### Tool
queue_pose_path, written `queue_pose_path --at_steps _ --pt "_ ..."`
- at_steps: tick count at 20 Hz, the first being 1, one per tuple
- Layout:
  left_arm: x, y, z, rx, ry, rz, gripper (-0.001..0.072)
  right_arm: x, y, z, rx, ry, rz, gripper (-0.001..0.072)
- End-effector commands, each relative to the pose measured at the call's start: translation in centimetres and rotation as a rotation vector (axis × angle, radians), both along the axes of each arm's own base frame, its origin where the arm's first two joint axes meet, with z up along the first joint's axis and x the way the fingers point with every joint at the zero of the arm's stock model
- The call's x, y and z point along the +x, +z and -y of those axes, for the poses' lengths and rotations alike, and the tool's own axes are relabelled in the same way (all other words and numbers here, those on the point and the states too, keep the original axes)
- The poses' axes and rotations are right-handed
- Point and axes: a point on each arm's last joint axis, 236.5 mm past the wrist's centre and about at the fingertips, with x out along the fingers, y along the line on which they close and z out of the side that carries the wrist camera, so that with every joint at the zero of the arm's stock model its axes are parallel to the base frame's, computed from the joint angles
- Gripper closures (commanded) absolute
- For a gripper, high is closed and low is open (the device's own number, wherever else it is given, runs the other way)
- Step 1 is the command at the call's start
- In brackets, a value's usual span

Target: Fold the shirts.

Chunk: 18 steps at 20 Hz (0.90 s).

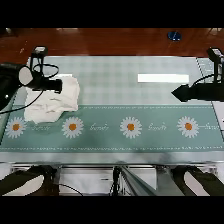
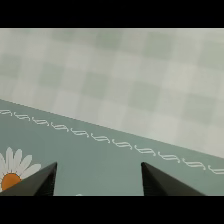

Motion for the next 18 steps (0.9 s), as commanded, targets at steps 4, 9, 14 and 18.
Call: queue_pose_path --at_steps 4,9,14,18 --pt "0.5 -3.9 -7.4 -0.026 0.204 -0.069 -0.0013 -0.1 -0.2 0.3 -0.017 0.001 -0.005 0.0107" --pt "0.4 -6.2 -9.8 -0.027 0.261 -0.108 -0.0013 -0.1 -0.1 0.3 -0.01 -0.009 -0.007 0.0107" --pt "-1.3 -11.5 -9.6 -0.034 0.271 -0.272 -0.0013 -0.1 -0.2 0.3 0.009 -0.036 -0.021 0.0107" --pt "-1.8 -12.4 -9.6 -0.033 0.273 -0.31 0.0681 -0.2 -0.2 0.3 0.013 -0.039 -0.025 0.0107"
